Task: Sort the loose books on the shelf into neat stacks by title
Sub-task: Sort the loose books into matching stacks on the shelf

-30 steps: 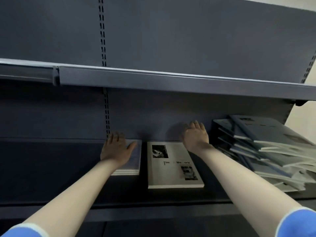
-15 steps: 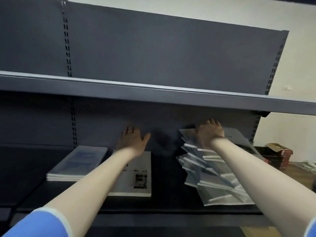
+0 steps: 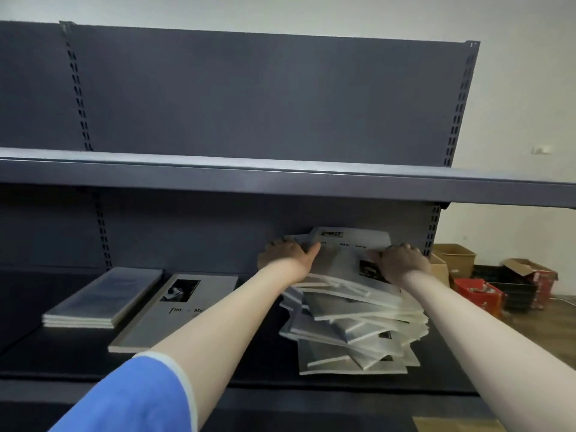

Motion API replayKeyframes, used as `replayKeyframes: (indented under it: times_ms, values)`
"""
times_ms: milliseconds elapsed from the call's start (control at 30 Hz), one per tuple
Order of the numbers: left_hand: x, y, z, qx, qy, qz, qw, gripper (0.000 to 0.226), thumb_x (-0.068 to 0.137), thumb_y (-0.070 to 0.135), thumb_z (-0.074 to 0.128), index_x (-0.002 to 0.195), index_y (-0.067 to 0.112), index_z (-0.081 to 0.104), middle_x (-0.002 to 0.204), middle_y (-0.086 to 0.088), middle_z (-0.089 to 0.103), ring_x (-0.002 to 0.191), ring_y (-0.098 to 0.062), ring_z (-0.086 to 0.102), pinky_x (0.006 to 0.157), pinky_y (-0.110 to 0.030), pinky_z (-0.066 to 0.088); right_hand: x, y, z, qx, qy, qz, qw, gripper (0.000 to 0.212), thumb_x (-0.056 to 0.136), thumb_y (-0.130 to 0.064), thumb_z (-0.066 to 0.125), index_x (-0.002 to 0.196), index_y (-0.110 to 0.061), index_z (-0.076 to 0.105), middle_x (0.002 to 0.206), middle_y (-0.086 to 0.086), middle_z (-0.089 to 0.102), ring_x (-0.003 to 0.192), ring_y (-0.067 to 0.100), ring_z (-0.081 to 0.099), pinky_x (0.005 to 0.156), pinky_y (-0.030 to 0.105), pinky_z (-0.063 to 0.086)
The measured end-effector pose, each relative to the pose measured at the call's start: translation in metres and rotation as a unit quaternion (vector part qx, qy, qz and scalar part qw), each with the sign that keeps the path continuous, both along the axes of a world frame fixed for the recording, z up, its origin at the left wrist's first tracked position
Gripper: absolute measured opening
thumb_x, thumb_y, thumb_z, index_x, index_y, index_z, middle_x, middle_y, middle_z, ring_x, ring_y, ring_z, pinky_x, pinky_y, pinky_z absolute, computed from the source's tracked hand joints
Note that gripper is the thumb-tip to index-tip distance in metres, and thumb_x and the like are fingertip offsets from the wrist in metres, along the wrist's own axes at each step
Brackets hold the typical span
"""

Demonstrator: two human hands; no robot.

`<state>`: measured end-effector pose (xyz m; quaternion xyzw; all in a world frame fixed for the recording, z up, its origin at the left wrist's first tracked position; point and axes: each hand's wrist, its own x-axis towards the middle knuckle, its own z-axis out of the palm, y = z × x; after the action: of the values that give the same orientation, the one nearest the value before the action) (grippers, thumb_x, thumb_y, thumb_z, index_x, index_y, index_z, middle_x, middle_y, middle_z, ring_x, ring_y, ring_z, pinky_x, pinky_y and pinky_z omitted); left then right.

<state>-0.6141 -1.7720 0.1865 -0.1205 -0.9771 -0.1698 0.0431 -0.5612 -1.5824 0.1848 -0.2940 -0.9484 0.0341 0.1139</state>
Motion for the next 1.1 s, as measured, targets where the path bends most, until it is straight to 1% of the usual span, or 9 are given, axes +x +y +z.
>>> replayKeyframes:
  times_ms: [200, 333, 467, 567, 667, 767, 900, 1000, 1100]
  values:
    - [0.014, 0.007, -0.002, -0.042, 0.002, 0.014, 0.999, 0.082, 0.088, 0.07, 0.029, 0.14, 0.008, 0.041, 0.146, -0.015, 0.035, 0.129, -0.033, 0.039, 0.099, -0.041, 0.041, -0.003, -0.006, 0.001, -0.072, 0.049, -0.001, 0.996, 0.057, 0.101, -0.048, 0.031, 0.133, -0.006, 0.052, 0.138, 0.018, 0.044, 0.123, 0.032, 0.048, 0.091, 0.034, 0.043]
    - [0.009, 0.004, 0.001, 0.034, -0.042, 0.006, 0.999, 0.079, 0.085, 0.067, 0.046, 0.137, 0.008, 0.044, 0.141, -0.017, 0.041, 0.121, -0.032, 0.051, 0.095, -0.038, 0.048, -0.009, 0.0, 0.001, -0.117, 0.069, 0.004, 0.991, 0.055, 0.097, -0.052, 0.041, 0.118, -0.006, 0.061, 0.126, 0.017, 0.056, 0.11, 0.031, 0.058, 0.075, 0.029, 0.04]
    - [0.007, -0.008, 0.002, 0.141, -0.087, -0.019, 0.986, 0.074, 0.085, 0.054, 0.059, 0.137, 0.005, 0.04, 0.134, -0.01, 0.05, 0.119, -0.026, 0.053, 0.086, -0.029, 0.045, -0.008, 0.005, 0.003, -0.141, 0.103, -0.002, 0.985, 0.058, 0.089, -0.058, 0.053, 0.113, -0.007, 0.061, 0.117, 0.014, 0.063, 0.107, 0.032, 0.06, 0.075, 0.031, 0.042]
    - [0.001, -0.017, 0.002, 0.211, -0.121, -0.023, 0.97, 0.076, 0.079, 0.052, 0.068, 0.134, 0.007, 0.041, 0.117, -0.008, 0.059, 0.102, -0.021, 0.061, 0.073, -0.029, 0.049, -0.005, 0.003, 0.003, -0.149, 0.12, -0.005, 0.981, 0.062, 0.084, -0.061, 0.058, 0.115, -0.007, 0.061, 0.117, 0.014, 0.063, 0.108, 0.033, 0.06, 0.075, 0.031, 0.042]
    - [-0.004, -0.021, -0.003, 0.266, -0.157, -0.029, 0.951, 0.074, 0.074, 0.052, 0.072, 0.124, 0.005, 0.045, 0.079, -0.003, 0.053, 0.062, -0.012, 0.05, 0.049, -0.025, 0.042, -0.005, 0.0, 0.003, -0.161, 0.125, 0.008, 0.979, 0.062, 0.082, -0.062, 0.06, 0.108, -0.006, 0.063, 0.111, 0.014, 0.065, 0.103, 0.033, 0.061, 0.072, 0.03, 0.042]
    - [-0.009, -0.03, -0.008, 0.303, -0.181, -0.036, 0.935, 0.051, 0.076, 0.047, 0.072, 0.102, 0.01, 0.049, 0.072, -0.001, 0.047, 0.057, -0.011, 0.043, 0.047, -0.022, 0.038, -0.005, -0.008, 0.007, -0.16, 0.125, 0.021, 0.979, 0.056, 0.085, -0.058, 0.059, 0.104, -0.005, 0.062, 0.109, 0.014, 0.065, 0.102, 0.033, 0.061, 0.071, 0.029, 0.041]
    - [-0.011, -0.049, -0.015, 0.344, -0.225, -0.029, 0.911, 0.042, 0.077, 0.048, 0.072, 0.09, 0.014, 0.051, 0.063, 0.002, 0.042, 0.054, -0.01, 0.042, 0.045, -0.02, 0.038, -0.005, -0.025, 0.016, -0.149, 0.123, 0.04, 0.98, 0.048, 0.089, -0.053, 0.057, 0.097, -0.006, 0.061, 0.111, 0.014, 0.064, 0.104, 0.033, 0.06, 0.073, 0.029, 0.04]
    - [-0.012, -0.066, -0.019, 0.364, -0.243, -0.023, 0.899, 0.051, 0.075, 0.051, 0.072, 0.105, 0.012, 0.059, 0.073, 0.001, 0.05, 0.057, -0.009, 0.043, 0.042, -0.017, 0.038, -0.008, -0.042, 0.018, -0.143, 0.123, 0.06, 0.98, 0.046, 0.09, -0.053, 0.054, 0.093, -0.007, 0.057, 0.11, 0.015, 0.065, 0.104, 0.032, 0.06, 0.073, 0.03, 0.04]
    - [-0.014, -0.084, -0.021, 0.372, -0.234, -0.028, 0.898, 0.067, 0.069, 0.057, 0.073, 0.121, 0.016, 0.058, 0.114, -0.005, 0.061, 0.073, -0.011, 0.05, 0.041, -0.015, 0.039, -0.013, -0.064, 0.017, -0.131, 0.123, 0.065, 0.982, 0.054, 0.091, -0.054, 0.052, 0.111, -0.004, 0.06, 0.116, 0.014, 0.063, 0.108, 0.032, 0.06, 0.075, 0.03, 0.041]
